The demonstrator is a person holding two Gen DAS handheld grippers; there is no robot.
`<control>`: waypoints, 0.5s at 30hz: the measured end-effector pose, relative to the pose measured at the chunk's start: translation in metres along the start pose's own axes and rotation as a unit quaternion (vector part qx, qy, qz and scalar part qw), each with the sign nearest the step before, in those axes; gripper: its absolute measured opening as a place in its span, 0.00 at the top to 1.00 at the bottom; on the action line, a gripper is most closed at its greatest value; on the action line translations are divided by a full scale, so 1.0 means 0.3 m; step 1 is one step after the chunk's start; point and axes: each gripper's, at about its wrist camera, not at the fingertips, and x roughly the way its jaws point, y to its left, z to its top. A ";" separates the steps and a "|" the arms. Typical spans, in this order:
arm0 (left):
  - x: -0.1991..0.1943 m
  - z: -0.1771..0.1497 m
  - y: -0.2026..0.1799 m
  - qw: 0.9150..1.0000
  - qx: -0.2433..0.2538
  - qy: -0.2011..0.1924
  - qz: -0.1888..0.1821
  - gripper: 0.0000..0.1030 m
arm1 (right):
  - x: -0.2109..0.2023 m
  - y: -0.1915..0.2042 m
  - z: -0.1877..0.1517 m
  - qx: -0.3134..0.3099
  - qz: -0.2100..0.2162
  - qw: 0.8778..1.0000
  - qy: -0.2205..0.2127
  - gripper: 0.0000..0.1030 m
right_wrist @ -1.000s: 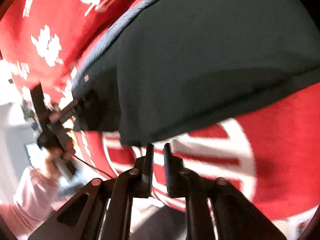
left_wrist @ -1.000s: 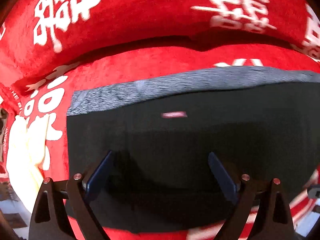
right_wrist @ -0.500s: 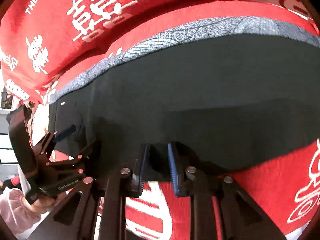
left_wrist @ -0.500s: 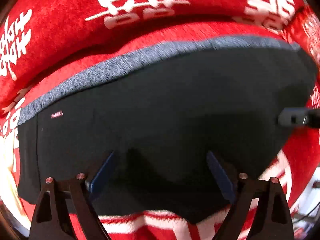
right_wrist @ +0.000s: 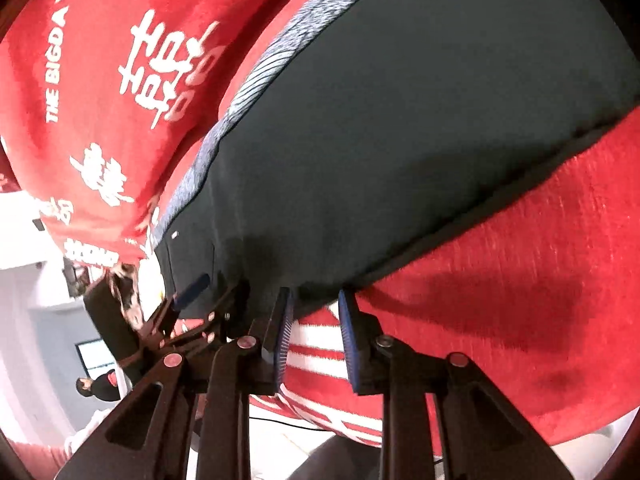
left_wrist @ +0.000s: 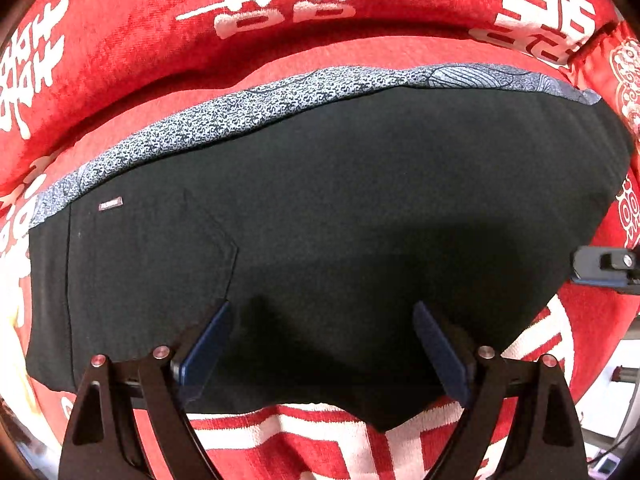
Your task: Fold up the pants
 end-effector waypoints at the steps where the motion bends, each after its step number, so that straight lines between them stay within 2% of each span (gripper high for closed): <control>1: 0.001 0.001 0.001 1.000 -0.001 0.001 0.000 0.10 | 0.001 -0.014 0.008 0.013 0.005 1.000 -0.001 0.75; 2: 0.001 0.003 0.001 1.000 -0.002 0.003 0.000 0.11 | -0.003 -0.027 0.015 0.026 0.013 1.000 -0.004 0.75; 4: -0.016 -0.007 0.000 1.000 0.005 0.002 0.006 0.11 | -0.022 -0.017 0.023 0.028 0.021 0.999 -0.015 0.91; 6: -0.026 -0.018 -0.019 1.000 0.018 -0.005 0.015 0.11 | -0.047 0.013 0.018 0.009 0.017 0.999 -0.028 0.93; 7: -0.029 -0.027 -0.022 1.000 0.019 -0.008 0.018 0.10 | -0.042 0.010 0.007 0.010 0.003 1.000 -0.027 0.93; 9: -0.026 -0.033 -0.021 1.000 0.011 -0.008 0.016 0.10 | -0.007 -0.042 -0.016 0.035 -0.014 0.999 -0.008 0.93; 11: -0.031 -0.015 -0.007 1.000 -0.004 0.011 0.010 0.11 | -0.008 -0.070 -0.035 0.050 -0.022 0.998 0.013 0.93; 13: -0.063 0.022 0.005 1.000 -0.004 0.018 0.013 0.11 | -0.051 -0.041 -0.041 0.015 -0.052 0.998 0.018 0.90; 14: -0.088 0.046 0.012 1.000 -0.007 0.004 0.011 0.11 | -0.076 -0.022 -0.034 -0.004 -0.060 0.998 0.014 0.80; 15: -0.107 0.068 0.017 1.000 -0.010 -0.009 0.010 0.11 | -0.113 0.007 -0.013 -0.032 -0.070 0.997 0.003 0.64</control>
